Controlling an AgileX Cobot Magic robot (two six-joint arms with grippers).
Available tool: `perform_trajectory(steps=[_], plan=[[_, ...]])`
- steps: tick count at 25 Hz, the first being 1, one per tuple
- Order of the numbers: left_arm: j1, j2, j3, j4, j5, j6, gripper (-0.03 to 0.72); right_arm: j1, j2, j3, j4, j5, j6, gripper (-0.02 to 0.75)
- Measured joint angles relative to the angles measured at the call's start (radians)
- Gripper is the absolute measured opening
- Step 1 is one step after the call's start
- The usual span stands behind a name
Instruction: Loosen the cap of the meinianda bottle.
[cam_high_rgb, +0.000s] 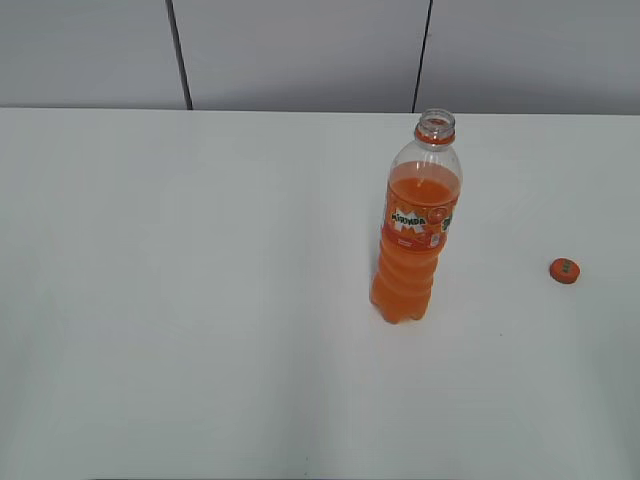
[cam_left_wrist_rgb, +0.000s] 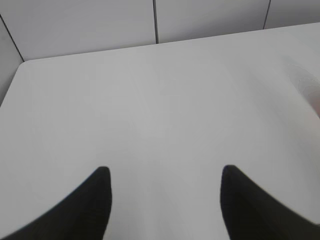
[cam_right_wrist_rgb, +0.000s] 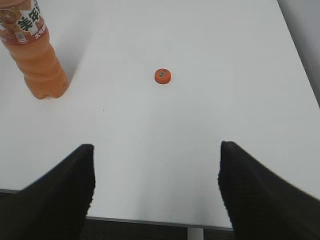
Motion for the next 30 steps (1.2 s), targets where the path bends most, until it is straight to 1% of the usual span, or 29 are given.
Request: perform_trajectory(steps=[9,15,30], plan=[[0.0,0.0,0.0,0.0,0.0,0.0,0.428,0.011,0.0,0.003,0.001,-0.001,-0.001,0.577],[0.0,0.0,0.0,0.0,0.0,0.0,0.428,0.044,0.0,0.003,0.001,-0.001,-0.001,0.577],[0.0,0.0,0.0,0.0,-0.001,0.0,0.428,0.044,0.0,0.003,0.001,-0.001,-0.001,0.577]])
